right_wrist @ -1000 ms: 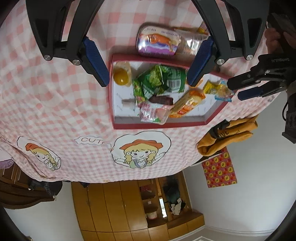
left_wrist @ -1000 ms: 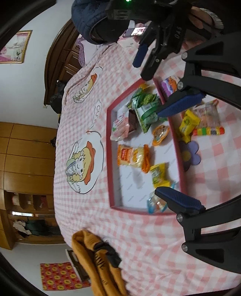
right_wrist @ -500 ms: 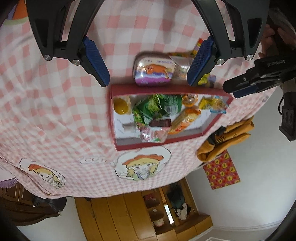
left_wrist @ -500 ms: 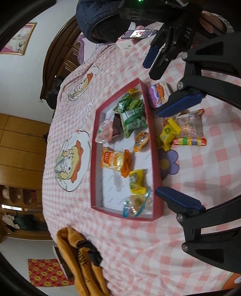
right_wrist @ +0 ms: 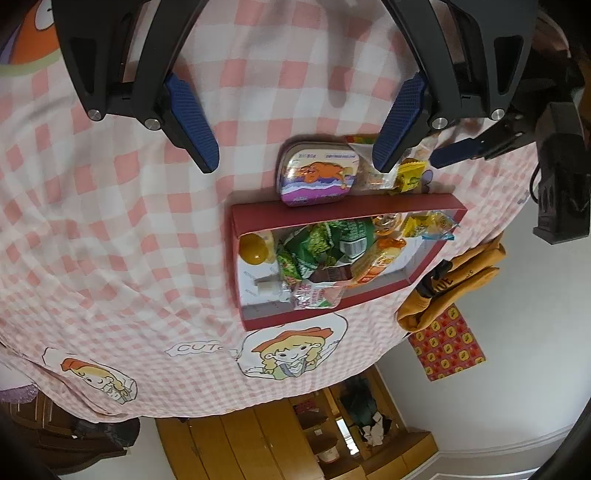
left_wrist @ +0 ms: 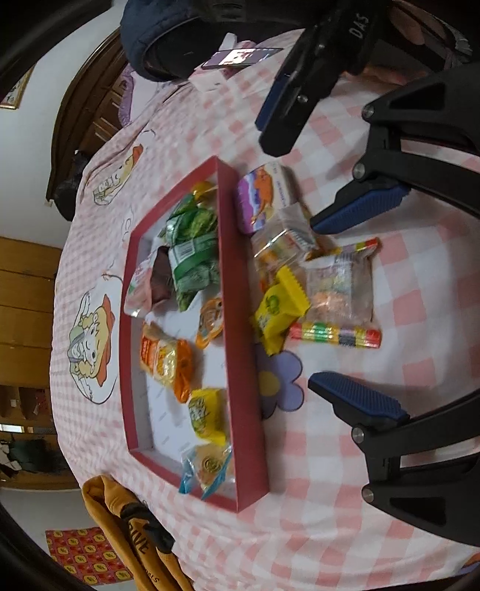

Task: Organize snacks
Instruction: 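Grasp the clear bag with rainbow candy stick with the left tool while the right tool approaches another clear bag, then grasp the clear candy bag beside the mint tin with the right tool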

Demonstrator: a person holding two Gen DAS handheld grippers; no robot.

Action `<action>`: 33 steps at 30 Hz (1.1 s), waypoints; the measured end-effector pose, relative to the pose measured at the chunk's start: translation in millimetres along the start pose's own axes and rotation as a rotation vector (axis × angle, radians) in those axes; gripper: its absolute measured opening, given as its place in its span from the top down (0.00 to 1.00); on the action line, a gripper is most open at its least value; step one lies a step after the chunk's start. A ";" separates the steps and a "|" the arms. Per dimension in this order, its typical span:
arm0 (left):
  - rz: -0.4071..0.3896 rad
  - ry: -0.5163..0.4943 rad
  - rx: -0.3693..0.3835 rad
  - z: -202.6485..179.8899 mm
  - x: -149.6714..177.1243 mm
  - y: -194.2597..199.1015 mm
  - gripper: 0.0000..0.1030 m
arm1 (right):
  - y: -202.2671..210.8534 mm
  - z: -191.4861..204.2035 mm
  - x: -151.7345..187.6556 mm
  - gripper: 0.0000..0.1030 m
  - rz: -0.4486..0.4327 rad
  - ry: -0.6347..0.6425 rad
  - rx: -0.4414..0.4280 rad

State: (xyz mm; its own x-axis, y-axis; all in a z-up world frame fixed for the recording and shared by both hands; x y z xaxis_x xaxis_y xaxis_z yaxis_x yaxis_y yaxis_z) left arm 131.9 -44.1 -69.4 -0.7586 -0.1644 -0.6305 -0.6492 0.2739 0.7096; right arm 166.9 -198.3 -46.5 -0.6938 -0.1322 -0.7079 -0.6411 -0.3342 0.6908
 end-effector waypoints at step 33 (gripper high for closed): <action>-0.107 0.123 0.088 40.6 4.8 70.8 0.62 | 6.5 56.0 13.5 0.72 0.000 0.096 -0.067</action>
State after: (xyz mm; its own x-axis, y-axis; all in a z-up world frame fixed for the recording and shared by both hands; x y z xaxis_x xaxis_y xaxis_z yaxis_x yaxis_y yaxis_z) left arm 84.6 13.0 -35.0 -0.6900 -0.3099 -0.6541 -0.7233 0.3297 0.6067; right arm 135.0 -150.0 -43.3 -0.6574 -0.2201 -0.7207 -0.6151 -0.3957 0.6819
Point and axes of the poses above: each gripper's, at about its wrist camera, not at the fingertips, and y roughly against the way its jaws point, z to its left, x to its underside, the point moved 5 cm from there along -y, roughly the way its jaws point, and after that the axes turned 15 degrees about x, right-handed, at the moved point
